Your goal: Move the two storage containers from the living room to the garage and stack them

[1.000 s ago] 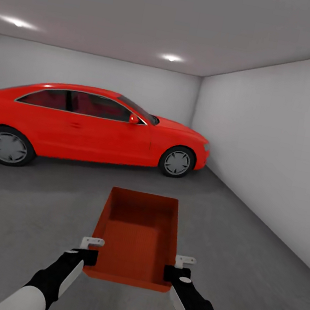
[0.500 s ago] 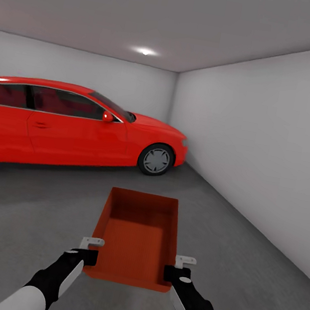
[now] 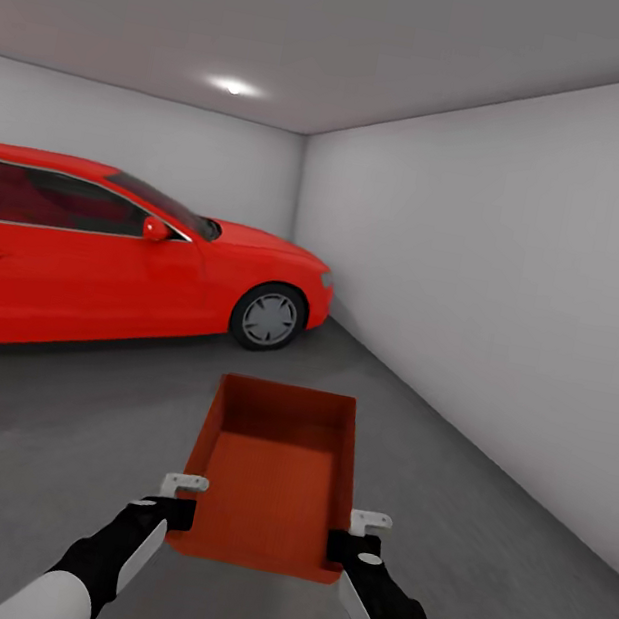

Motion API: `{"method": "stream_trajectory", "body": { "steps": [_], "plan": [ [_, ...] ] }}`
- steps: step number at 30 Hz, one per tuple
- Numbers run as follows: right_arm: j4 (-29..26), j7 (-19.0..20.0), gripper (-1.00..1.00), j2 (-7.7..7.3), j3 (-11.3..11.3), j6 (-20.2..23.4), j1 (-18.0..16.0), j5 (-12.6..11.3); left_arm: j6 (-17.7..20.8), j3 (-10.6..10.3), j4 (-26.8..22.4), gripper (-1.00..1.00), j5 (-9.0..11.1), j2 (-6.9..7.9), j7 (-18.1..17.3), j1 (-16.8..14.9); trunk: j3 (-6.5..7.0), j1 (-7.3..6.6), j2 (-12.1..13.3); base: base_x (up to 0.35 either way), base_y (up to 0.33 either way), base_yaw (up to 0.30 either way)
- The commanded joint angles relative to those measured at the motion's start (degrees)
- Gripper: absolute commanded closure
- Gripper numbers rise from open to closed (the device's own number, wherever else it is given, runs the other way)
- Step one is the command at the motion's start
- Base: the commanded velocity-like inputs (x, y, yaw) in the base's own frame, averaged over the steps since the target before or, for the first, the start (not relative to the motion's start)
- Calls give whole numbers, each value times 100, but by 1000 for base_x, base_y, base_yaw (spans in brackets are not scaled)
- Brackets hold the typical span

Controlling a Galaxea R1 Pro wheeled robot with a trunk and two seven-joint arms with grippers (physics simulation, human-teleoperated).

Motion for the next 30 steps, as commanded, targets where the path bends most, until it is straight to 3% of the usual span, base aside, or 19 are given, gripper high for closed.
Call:
{"method": "stream_trajectory", "body": {
  "steps": [1,30],
  "plan": [
    [-23,-503,100,-42,-227,-234,-6,70,41,51,-5,100,-27,10,67,5,-2,5,-4,320,0,-282],
    [-23,-503,100,-42,-227,-234,-6,69,41,51,-5,100,-27,10,67,5,-2,5,-4,320,0,-275]
  ]
}}
